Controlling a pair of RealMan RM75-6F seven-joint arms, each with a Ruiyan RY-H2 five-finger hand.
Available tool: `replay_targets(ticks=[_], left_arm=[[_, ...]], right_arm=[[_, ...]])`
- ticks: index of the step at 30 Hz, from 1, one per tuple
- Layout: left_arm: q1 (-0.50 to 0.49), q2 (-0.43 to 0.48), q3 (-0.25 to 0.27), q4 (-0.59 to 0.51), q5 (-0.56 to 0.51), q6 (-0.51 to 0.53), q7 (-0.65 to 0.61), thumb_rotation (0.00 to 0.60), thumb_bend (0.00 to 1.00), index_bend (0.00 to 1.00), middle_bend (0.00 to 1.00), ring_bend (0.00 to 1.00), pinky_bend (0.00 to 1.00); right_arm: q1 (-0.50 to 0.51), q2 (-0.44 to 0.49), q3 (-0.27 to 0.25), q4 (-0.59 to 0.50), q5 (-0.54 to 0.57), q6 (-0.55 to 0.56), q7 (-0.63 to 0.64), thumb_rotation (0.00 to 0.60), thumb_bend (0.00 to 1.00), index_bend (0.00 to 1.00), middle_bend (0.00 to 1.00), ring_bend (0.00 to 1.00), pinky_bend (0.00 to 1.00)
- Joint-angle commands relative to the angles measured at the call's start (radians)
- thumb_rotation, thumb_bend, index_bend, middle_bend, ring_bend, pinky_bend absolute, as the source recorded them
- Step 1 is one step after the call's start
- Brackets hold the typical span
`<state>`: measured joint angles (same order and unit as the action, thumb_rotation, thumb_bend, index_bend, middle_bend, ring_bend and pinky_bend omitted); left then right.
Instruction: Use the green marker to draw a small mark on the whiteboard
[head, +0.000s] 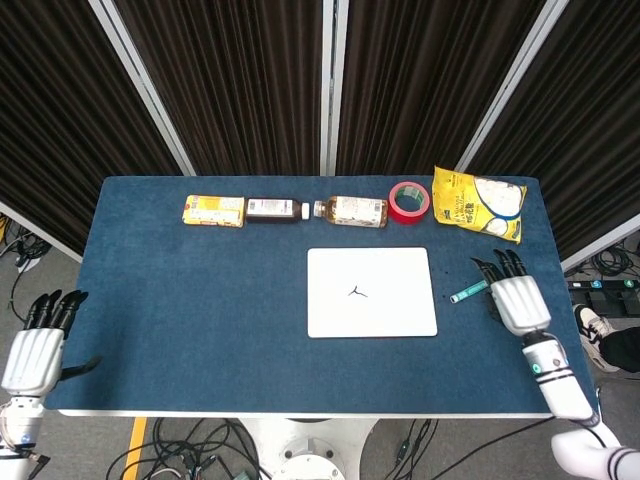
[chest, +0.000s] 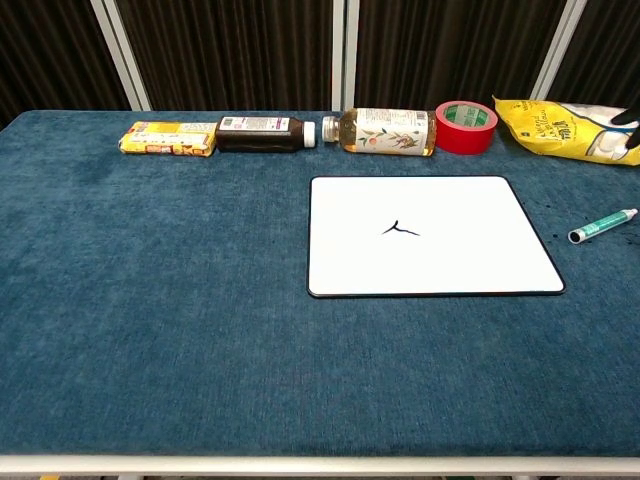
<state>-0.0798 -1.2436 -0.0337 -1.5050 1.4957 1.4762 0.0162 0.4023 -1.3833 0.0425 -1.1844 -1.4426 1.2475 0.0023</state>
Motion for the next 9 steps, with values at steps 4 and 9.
replay_targets(ticks=[4, 9], left_arm=[[-0.006, -0.015, -0.004, 0.010, 0.008, 0.007, 0.010, 0.600, 0.00, 0.11, 0.09, 0.00, 0.00], [-0.010, -0.020, -0.010, 0.006, 0.004, 0.008, 0.020, 0.600, 0.00, 0.11, 0.09, 0.00, 0.00]], right_arm=[[-0.225, 0.247, -0.007, -0.345, -0.001, 0.276, 0.110, 0.600, 0.52, 0.17, 0.26, 0.07, 0.00], [-0.276, 0.299, -0.020, -0.430, -0.032, 0.331, 0.129, 0.600, 0.52, 0.17, 0.26, 0.07, 0.00]])
